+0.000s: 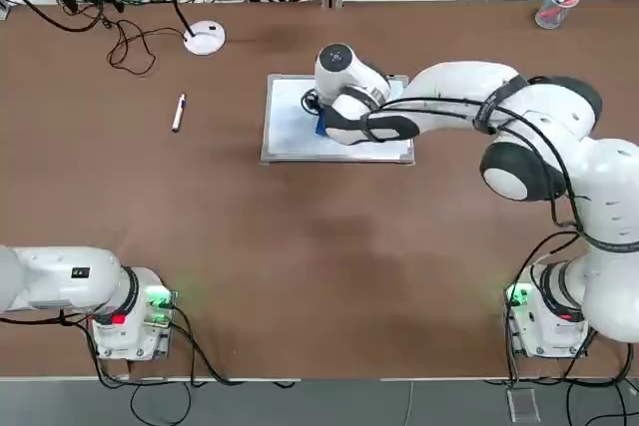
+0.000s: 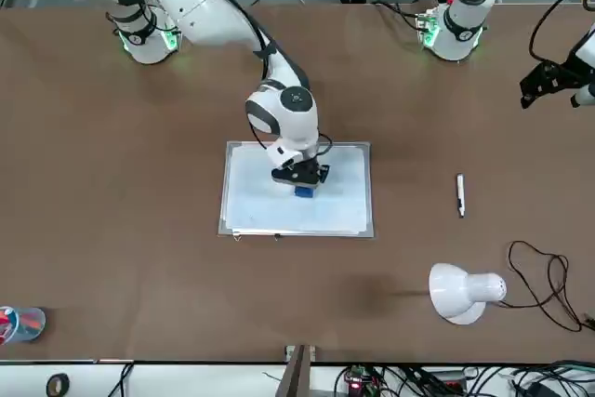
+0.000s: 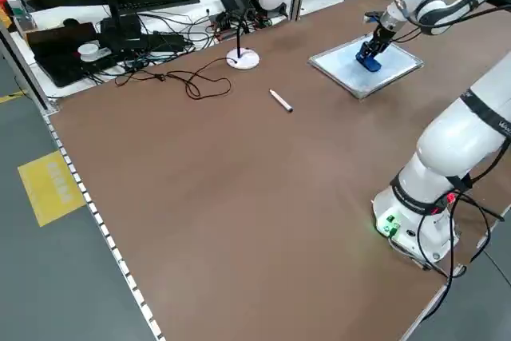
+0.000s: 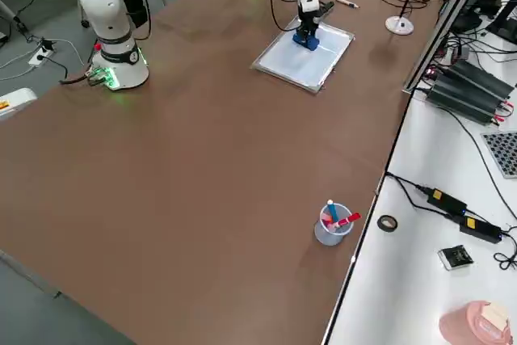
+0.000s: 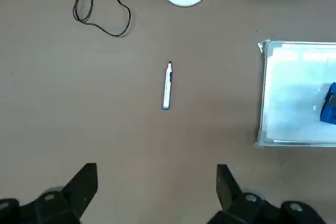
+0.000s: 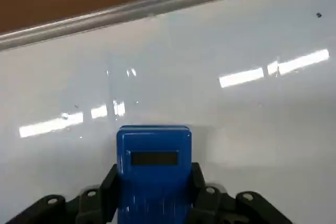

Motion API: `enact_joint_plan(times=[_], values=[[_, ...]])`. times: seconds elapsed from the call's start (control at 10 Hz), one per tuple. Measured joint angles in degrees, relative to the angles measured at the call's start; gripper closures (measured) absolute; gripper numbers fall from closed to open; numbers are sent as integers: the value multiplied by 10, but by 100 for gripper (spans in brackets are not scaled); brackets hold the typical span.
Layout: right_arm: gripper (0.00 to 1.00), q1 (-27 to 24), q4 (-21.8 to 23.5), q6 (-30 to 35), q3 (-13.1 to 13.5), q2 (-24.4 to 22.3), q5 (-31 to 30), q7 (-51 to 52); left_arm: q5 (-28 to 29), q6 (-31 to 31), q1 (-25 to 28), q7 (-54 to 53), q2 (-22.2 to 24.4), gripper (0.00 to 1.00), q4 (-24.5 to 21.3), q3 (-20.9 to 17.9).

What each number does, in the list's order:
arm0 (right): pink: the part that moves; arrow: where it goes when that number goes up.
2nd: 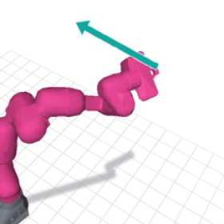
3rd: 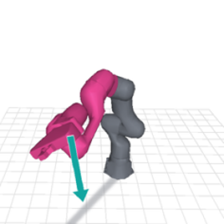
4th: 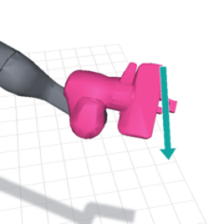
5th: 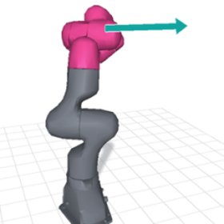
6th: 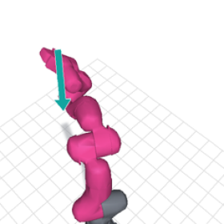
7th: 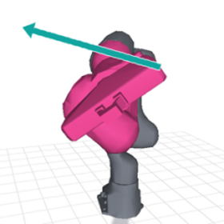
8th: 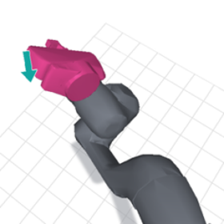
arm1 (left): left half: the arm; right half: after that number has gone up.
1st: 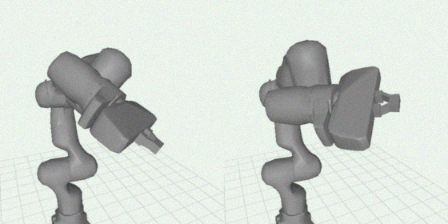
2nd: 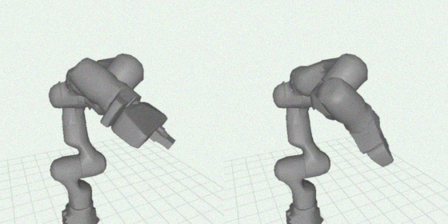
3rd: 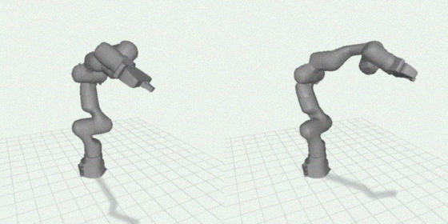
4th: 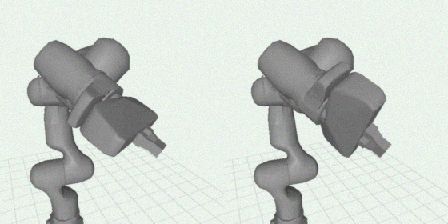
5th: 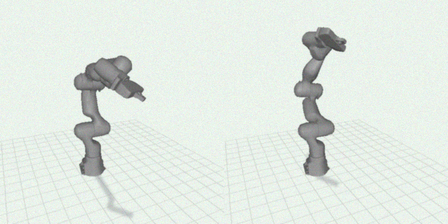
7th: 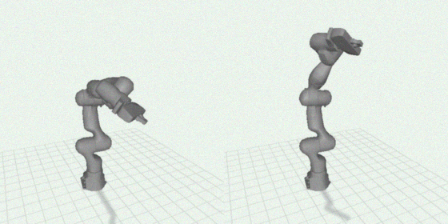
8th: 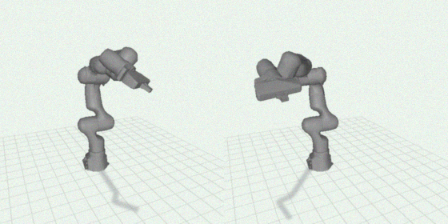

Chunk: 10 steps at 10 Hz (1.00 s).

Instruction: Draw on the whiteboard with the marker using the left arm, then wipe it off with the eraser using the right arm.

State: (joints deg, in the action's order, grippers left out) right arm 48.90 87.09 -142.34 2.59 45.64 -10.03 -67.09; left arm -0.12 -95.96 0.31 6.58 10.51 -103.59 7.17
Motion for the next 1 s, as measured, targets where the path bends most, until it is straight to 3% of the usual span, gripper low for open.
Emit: enact_joint_plan(times=[0.3,0.6,0.8,1.0], values=[[44,-23,-18,75,-5,-16,10,48,0,-1,0,0,0,0,0,0],[44,-57,-15,142,-7,-70,55,143,0,-1,0,0,0,0,0,0],[44,-81,11,155,-8,-104,62,193,0,-1,0,0,-1,0,0,0],[44,-97,48,128,-7,-114,57,215,0,-2,0,0,-1,0,0,0]])
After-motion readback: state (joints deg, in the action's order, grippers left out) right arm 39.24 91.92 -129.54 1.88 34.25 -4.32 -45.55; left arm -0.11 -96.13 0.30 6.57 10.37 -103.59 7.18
